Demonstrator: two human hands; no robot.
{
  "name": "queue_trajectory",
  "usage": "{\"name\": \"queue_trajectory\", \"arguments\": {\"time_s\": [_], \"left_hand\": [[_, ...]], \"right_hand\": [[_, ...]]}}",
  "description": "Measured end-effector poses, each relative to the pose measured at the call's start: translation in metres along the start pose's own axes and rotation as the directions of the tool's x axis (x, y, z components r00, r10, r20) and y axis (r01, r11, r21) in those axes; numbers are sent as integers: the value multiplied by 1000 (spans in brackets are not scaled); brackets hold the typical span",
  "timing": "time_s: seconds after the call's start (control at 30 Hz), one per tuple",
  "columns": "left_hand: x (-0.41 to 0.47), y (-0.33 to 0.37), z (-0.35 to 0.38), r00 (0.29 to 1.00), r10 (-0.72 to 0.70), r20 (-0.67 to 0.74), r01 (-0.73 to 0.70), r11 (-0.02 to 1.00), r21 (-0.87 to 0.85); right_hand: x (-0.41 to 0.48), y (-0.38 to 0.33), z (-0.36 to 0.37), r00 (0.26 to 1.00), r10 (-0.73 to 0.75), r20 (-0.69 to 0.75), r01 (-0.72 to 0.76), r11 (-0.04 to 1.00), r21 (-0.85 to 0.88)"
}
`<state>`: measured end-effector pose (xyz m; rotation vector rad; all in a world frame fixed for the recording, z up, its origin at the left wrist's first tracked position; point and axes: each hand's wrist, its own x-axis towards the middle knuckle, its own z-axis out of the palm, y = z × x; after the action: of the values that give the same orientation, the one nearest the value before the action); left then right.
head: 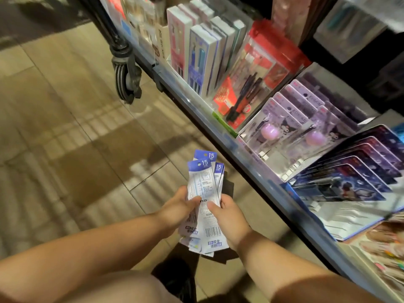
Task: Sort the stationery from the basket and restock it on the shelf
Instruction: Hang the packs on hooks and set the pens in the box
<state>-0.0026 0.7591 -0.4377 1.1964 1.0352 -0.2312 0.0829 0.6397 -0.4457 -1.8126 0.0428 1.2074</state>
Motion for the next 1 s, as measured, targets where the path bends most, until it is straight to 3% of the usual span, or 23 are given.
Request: {"name": "queue_trajectory", "arguments": {"time_s": [0.2,0.3,0.4,0.5,0.63,0.77,0.9,1.0], "left_hand": [[-20,39,28,986,166,-6,-163,960,-229],[-39,56,36,970,213,120,-154,914,-376],[-71,80,41,911,280,303,-139,900,-414],[-115,111,56,873,342,348,-177,886,-428],[-186,151,85,816,416,402,-265,886,-380],[-255,175,118,751,473,460,-388,881,-273],[-309,186,159,765,532,363,-557,830,-42],[-351,185,192,749,533,394,-564,825,-42]], "right_hand": [[-35,-47,-33,955,-275,-116,273,962,-26],[-62,-65,-45,886,-431,-173,417,902,-111],[-98,-80,-55,821,-528,-219,496,848,-184],[-139,-98,-69,716,-645,-265,564,759,-325],[-201,-120,-92,517,-803,-297,614,589,-525],[-263,-126,-116,452,-824,-340,653,566,-504],[-328,-126,-147,420,-825,-378,674,562,-479],[-375,-122,-182,394,-830,-395,653,555,-515]]}}
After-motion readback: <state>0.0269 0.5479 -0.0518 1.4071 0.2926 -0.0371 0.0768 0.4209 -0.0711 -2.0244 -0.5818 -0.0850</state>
